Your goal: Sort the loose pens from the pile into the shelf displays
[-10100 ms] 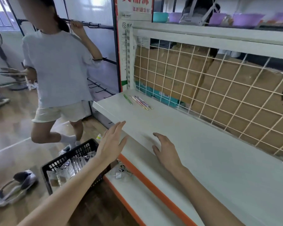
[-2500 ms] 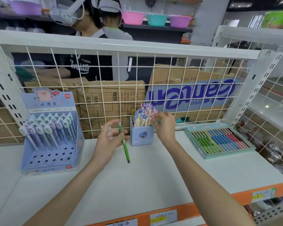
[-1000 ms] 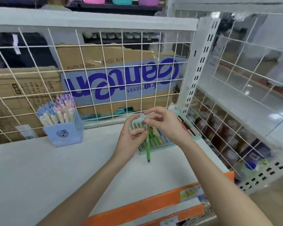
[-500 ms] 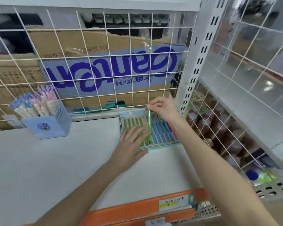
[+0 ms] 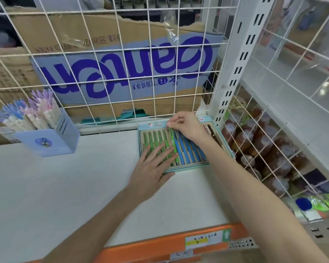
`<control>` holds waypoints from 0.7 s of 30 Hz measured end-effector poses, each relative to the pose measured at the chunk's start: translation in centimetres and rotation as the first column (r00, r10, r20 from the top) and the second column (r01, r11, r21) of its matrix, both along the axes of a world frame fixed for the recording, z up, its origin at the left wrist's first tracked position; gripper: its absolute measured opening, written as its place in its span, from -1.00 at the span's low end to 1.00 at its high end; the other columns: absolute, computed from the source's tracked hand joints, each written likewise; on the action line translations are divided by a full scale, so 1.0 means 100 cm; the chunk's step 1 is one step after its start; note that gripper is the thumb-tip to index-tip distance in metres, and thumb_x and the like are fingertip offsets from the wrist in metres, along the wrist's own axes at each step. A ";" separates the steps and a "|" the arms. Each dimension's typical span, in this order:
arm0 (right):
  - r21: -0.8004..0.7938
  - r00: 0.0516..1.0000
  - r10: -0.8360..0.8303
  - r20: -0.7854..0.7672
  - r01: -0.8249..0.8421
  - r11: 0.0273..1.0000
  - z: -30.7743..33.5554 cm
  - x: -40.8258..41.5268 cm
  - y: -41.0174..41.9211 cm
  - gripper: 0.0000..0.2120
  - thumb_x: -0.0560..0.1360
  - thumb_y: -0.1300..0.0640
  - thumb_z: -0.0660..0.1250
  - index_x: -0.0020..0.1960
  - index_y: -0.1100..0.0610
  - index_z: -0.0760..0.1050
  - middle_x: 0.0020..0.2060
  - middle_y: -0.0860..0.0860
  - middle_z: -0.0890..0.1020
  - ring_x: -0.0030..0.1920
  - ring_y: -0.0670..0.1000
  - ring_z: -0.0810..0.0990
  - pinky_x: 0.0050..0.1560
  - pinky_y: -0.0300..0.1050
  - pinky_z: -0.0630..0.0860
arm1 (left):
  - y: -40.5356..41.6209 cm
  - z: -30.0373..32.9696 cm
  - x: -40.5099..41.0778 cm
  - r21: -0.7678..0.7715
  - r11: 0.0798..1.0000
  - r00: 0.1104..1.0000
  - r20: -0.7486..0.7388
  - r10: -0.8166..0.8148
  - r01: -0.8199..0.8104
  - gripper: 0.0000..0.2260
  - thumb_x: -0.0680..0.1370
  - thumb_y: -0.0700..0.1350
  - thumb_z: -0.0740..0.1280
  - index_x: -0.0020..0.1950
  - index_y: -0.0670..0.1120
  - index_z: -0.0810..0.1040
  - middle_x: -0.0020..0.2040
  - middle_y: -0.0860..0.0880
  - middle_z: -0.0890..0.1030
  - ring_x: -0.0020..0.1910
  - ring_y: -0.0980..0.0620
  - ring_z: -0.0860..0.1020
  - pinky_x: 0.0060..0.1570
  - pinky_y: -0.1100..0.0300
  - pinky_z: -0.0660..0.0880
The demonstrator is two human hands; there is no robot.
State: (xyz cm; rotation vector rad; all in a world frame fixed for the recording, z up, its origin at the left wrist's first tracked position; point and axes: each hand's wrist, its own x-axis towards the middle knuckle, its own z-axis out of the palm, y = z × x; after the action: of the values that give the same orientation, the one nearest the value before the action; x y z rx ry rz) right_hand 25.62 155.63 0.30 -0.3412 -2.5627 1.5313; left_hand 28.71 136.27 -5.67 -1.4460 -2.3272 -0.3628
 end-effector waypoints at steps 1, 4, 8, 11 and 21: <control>0.026 1.000 0.008 -0.004 -0.008 1.000 -0.001 -0.001 -0.001 -0.88 0.45 0.13 0.42 -0.09 0.18 0.59 -0.13 0.12 0.67 -0.07 0.04 0.62 0.06 -0.07 0.51 | 0.000 0.000 0.000 0.000 1.000 1.000 -0.004 0.000 0.000 -0.57 0.57 0.12 0.10 0.38 -0.02 0.38 0.37 0.00 0.44 0.42 -0.04 0.24 0.38 -0.10 0.10; 0.094 0.999 0.033 -0.021 -0.031 0.995 -0.002 -0.002 -0.001 -0.89 0.45 0.17 0.41 -0.07 0.20 0.61 -0.12 0.05 0.66 -0.18 -0.13 0.54 -0.11 -0.33 0.44 | 0.001 0.002 0.000 0.009 1.000 1.000 -0.014 0.000 0.000 -0.57 0.58 0.12 0.08 0.34 -0.04 0.45 0.34 0.00 0.47 0.40 -0.05 0.26 0.35 -0.12 0.14; 0.227 0.997 0.072 -0.011 -0.068 0.972 -0.003 -0.004 0.001 -0.88 0.46 0.18 0.40 -0.05 0.21 0.64 -0.14 0.02 0.65 -0.21 -0.17 0.48 -0.24 -0.57 0.32 | 0.000 0.001 0.000 -0.032 0.999 1.000 -0.017 0.017 -0.018 -0.54 0.62 0.15 -0.02 0.34 -0.03 0.46 0.34 0.02 0.48 0.40 -0.04 0.26 0.33 -0.13 0.16; 0.278 0.996 0.090 0.002 -0.087 0.957 -0.007 -0.004 0.002 -0.86 0.46 0.17 0.40 -0.04 0.21 0.65 -0.10 0.05 0.66 -0.13 -0.09 0.52 -0.14 -0.36 0.41 | 0.001 0.001 -0.001 -0.067 0.997 0.999 -0.031 0.030 -0.032 -0.55 0.61 0.15 -0.01 0.34 -0.02 0.46 0.32 0.04 0.49 0.39 -0.04 0.28 0.33 -0.13 0.15; 0.327 0.998 0.050 -0.033 -0.037 0.944 -0.014 -0.003 0.001 -0.93 0.41 0.17 0.45 -0.12 0.15 0.68 -0.27 -0.11 0.56 -0.18 -0.10 0.51 -0.01 -0.05 0.52 | 0.001 0.000 -0.003 -0.119 0.992 0.998 -0.060 0.029 -0.036 -0.56 0.59 0.13 0.01 0.32 0.00 0.49 0.30 0.05 0.51 0.39 -0.08 0.32 0.35 -0.15 0.11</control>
State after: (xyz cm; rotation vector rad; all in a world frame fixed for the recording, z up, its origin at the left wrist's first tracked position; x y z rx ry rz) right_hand 25.33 155.70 -1.11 -0.2116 -2.7443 1.0811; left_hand 28.43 136.40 -5.65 -1.4509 -2.3582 -0.1717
